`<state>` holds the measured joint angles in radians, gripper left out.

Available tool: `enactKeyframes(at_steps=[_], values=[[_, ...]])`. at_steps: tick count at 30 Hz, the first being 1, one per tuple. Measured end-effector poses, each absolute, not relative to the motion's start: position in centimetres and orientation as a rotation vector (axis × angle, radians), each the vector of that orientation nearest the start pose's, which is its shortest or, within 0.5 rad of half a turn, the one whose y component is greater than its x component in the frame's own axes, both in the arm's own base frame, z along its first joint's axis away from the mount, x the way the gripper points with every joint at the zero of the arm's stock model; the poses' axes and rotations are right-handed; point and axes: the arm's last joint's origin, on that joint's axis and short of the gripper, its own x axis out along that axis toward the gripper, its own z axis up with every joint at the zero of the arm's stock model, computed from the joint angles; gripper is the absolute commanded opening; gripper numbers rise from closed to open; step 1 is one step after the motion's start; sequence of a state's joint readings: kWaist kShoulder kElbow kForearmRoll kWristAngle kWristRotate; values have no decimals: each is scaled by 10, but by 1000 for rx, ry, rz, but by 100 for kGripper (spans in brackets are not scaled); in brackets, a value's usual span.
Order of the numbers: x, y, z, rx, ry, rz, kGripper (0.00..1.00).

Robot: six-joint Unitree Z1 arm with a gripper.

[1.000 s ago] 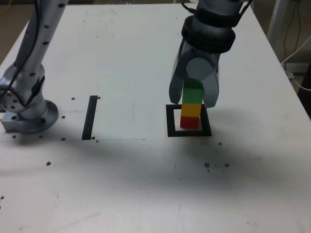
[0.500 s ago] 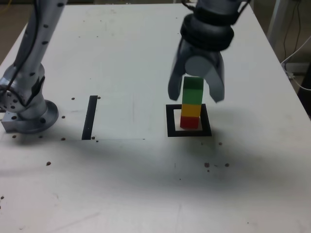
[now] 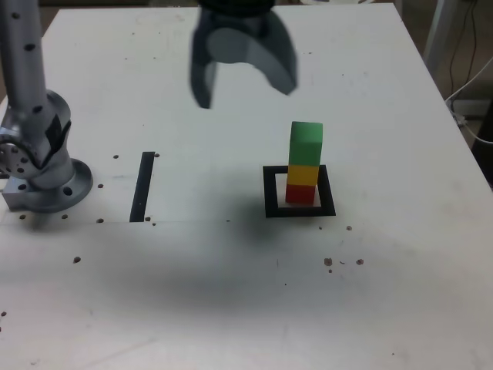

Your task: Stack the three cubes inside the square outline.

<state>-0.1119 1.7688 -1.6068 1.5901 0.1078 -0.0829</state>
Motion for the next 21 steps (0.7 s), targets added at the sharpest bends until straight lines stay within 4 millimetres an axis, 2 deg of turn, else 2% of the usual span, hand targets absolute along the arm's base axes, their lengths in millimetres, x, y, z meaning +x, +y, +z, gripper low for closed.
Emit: enactKeyframes(at_steps=[7, 12, 21], values=[[215, -17, 343, 69, 1740, 125, 100], [187, -8, 326, 5, 1701, 143, 100], [160, 1, 265, -58, 1776, 150, 100]])
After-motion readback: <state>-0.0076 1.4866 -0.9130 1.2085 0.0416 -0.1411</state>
